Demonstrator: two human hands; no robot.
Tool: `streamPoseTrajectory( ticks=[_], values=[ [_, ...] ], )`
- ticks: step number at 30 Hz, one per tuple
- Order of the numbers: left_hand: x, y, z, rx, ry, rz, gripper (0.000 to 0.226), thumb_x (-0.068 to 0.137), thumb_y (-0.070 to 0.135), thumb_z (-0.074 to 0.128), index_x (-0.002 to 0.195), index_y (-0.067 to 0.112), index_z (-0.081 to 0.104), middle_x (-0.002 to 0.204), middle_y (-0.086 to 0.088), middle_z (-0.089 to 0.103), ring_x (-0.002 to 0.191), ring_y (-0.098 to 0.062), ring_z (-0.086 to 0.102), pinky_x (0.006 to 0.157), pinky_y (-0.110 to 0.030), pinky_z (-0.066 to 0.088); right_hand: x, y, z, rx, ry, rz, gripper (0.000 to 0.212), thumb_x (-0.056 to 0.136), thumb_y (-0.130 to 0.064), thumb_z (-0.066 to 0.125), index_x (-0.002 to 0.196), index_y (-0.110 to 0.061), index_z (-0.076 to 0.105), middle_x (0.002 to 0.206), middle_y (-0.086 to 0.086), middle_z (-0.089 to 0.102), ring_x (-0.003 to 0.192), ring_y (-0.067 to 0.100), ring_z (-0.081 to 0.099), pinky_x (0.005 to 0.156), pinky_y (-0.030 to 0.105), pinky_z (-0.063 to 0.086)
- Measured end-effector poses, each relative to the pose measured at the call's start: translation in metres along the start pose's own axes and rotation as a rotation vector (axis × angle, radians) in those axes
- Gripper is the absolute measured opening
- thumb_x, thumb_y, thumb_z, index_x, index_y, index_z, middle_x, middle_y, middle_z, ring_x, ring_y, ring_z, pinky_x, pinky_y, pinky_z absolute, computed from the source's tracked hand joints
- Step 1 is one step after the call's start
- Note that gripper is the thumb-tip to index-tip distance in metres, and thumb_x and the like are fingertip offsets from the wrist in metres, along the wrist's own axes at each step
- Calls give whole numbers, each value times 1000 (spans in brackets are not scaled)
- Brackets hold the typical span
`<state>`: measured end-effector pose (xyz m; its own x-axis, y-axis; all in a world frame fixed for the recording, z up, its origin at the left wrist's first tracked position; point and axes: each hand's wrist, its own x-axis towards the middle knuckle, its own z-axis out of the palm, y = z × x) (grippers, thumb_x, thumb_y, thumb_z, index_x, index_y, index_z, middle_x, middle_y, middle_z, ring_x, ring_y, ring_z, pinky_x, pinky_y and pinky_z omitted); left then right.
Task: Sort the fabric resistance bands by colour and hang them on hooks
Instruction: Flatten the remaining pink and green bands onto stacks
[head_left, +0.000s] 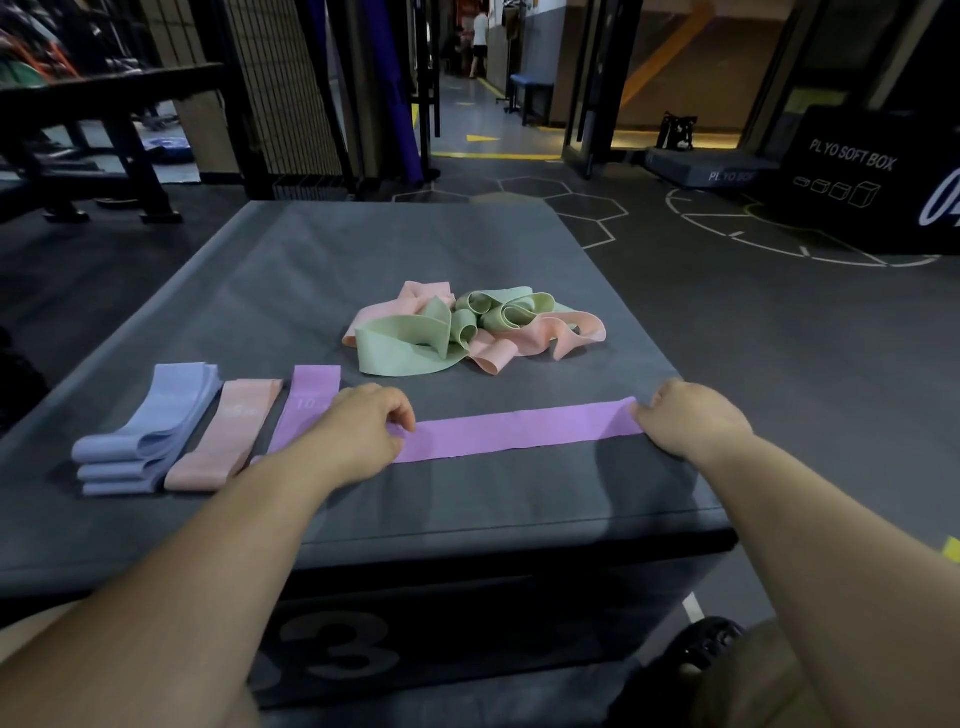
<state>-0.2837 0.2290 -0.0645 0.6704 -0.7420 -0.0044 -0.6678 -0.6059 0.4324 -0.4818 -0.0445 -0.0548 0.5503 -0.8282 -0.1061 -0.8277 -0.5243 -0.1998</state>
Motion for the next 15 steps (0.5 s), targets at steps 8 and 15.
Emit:
streamPoseTrajectory(
  ticks=[8, 15],
  values=[
    [-7, 24, 15, 213, -22, 175, 39, 100, 32, 41, 138, 38, 39, 153, 18, 30, 145, -10, 14, 117, -42, 11, -30, -41, 23, 10, 136, -409, 39, 97, -37, 49, 135, -26, 50, 143, 2, 43, 136, 26, 32, 109, 42, 30],
    [-10, 24, 34, 381, -176, 93, 60, 100, 56, 18, 153, 38, -2, 161, 13, -11, 147, -13, -18, 117, -50, -15, -44, -61, 50, -139, -39, -740, 74, 88, -73, 18, 152, -36, 24, 162, -8, 16, 151, 18, 2, 122, 46, 3]
  ],
)
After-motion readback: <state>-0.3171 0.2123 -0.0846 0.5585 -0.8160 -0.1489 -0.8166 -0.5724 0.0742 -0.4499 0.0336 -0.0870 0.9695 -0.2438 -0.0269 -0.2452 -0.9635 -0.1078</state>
